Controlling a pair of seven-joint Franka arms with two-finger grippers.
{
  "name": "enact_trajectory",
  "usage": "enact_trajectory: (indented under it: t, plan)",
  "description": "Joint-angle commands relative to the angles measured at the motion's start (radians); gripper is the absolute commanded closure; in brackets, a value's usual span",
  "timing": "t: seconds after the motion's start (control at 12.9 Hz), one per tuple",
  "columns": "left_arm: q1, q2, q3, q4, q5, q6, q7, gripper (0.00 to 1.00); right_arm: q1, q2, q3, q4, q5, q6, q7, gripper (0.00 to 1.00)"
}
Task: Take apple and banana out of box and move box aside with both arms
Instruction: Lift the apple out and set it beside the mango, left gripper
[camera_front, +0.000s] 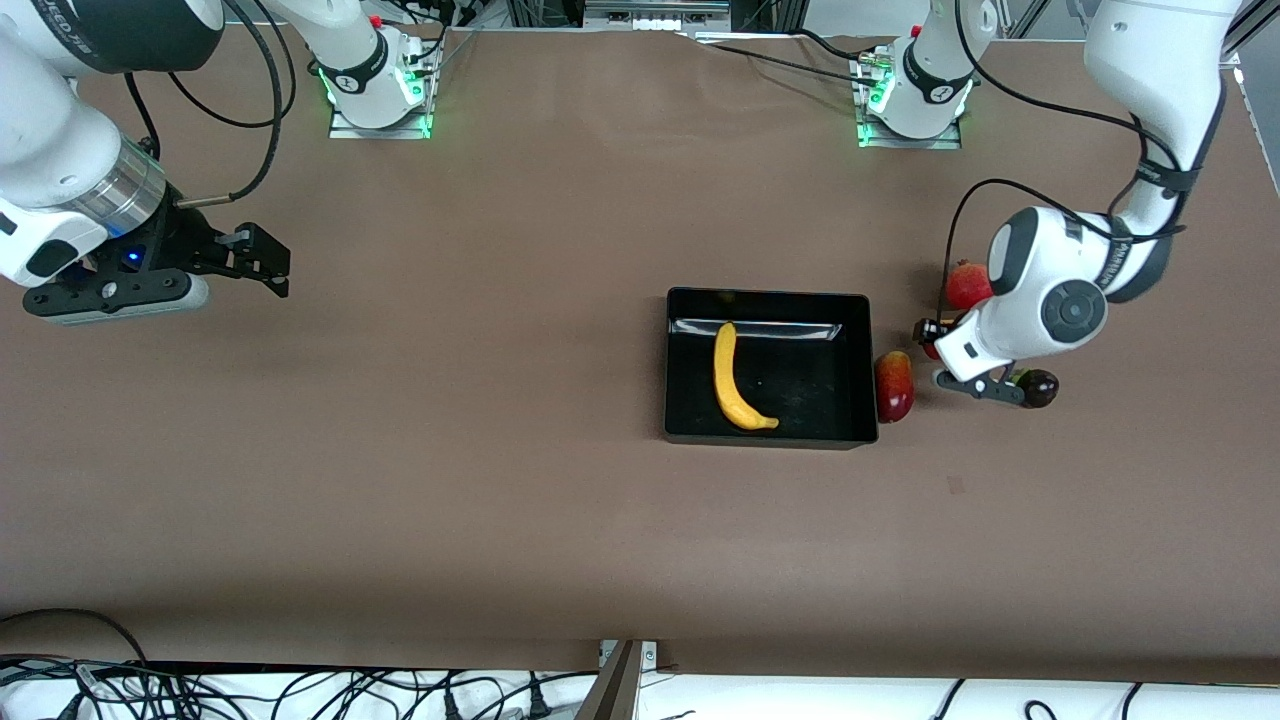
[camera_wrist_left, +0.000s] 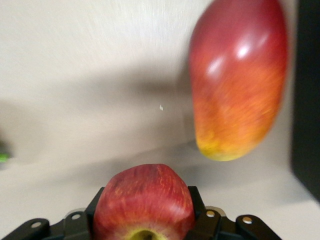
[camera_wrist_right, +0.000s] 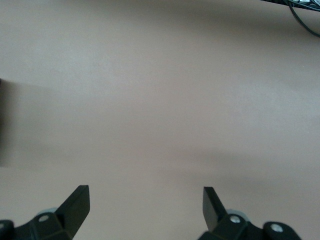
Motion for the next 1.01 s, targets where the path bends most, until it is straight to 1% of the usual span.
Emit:
enact_trajectory:
  t: [0.0,0.08,0.15,0.31,0.39,0.46,0.54,0.7,0.77,0.93]
  plan:
    - [0.005,-0.04,-0.017,-0.081,0.019,0.071,0.01,0.65,0.002,0.005,-0.003,0.015,0.015,-0.002,-0.001,0.0]
    - [0.005,-0.04,-0.019,-0.079,0.019,0.071,0.013,0.16,0.002,0.005,-0.003,0.013,0.015,-0.003,-0.001,0.0]
    - [0.005,-0.043,-0.019,-0.075,0.019,0.071,0.018,0.0,0.002,0.005,-0.003,0.015,0.015,-0.003,-0.001,0.0]
    - [0.003,-0.054,-0.02,-0.053,0.019,0.056,0.012,0.0,0.002,0.005,-0.003,0.015,0.015,-0.002,-0.001,0.0]
    - [0.003,-0.077,-0.03,-0.017,0.016,0.012,0.007,0.0,0.002,0.005,-0.003,0.015,0.015,-0.002,-0.001,0.0]
    - [0.002,-0.097,-0.048,0.035,-0.001,-0.069,-0.003,0.0,0.002,0.005,-0.003,0.015,0.015,-0.003,-0.001,0.0]
    - [0.002,-0.097,-0.077,0.128,-0.007,-0.169,-0.026,0.0,0.002,0.005,-0.003,0.015,0.015,-0.002,-0.001,0.0]
    - [-0.029,-0.07,-0.134,0.316,-0.007,-0.344,-0.153,0.0,0.002,0.005,-0.003,0.015,0.015,-0.002,-0.001,0.0]
    - [-0.061,-0.042,-0.152,0.383,-0.007,-0.38,-0.231,0.0,0.002,0.005,-0.003,0.015,0.015,-0.002,-0.001,0.0]
    - [-0.173,0.037,-0.152,0.473,-0.007,-0.368,-0.383,0.0,0.002,0.005,-0.003,0.015,0.015,-0.002,-0.001,0.0]
